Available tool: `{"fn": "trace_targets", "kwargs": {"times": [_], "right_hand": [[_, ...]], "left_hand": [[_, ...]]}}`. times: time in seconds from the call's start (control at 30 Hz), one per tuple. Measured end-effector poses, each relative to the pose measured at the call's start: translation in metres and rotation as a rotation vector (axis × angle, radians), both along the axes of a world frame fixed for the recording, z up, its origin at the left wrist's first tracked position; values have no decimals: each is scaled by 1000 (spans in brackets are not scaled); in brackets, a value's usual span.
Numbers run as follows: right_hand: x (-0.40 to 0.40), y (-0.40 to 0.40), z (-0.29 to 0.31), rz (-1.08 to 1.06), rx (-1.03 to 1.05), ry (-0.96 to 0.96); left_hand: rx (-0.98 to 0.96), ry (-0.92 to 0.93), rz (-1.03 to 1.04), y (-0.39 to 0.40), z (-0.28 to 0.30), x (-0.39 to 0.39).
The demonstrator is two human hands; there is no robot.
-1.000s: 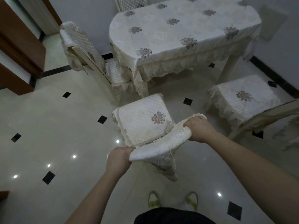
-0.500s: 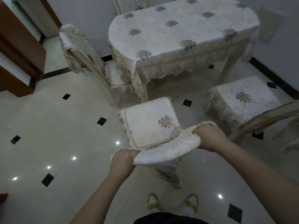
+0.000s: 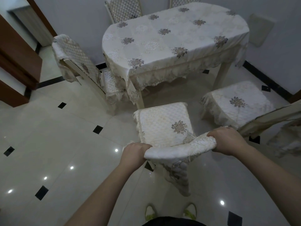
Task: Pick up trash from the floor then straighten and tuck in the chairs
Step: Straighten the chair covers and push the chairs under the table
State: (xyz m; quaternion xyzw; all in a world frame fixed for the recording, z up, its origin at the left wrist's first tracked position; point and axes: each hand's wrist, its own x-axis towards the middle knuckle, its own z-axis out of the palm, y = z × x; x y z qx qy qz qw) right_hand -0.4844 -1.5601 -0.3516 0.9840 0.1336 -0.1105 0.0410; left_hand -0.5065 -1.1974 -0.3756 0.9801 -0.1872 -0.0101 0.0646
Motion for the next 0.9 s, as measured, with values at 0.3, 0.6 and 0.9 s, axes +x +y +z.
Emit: {"fn": "trace_targets", "kwargs": {"times": [0.3, 0.6, 0.9], "right_hand": [[42, -35, 14, -84, 57, 19], [95, -59, 13, -113, 147, 4], [137, -72, 20, -76, 342, -134]], "left_hand": [[23, 50, 15, -46, 7, 44], [92, 132, 67, -82, 18, 88], [120, 102, 58, -102, 28, 130]]}}
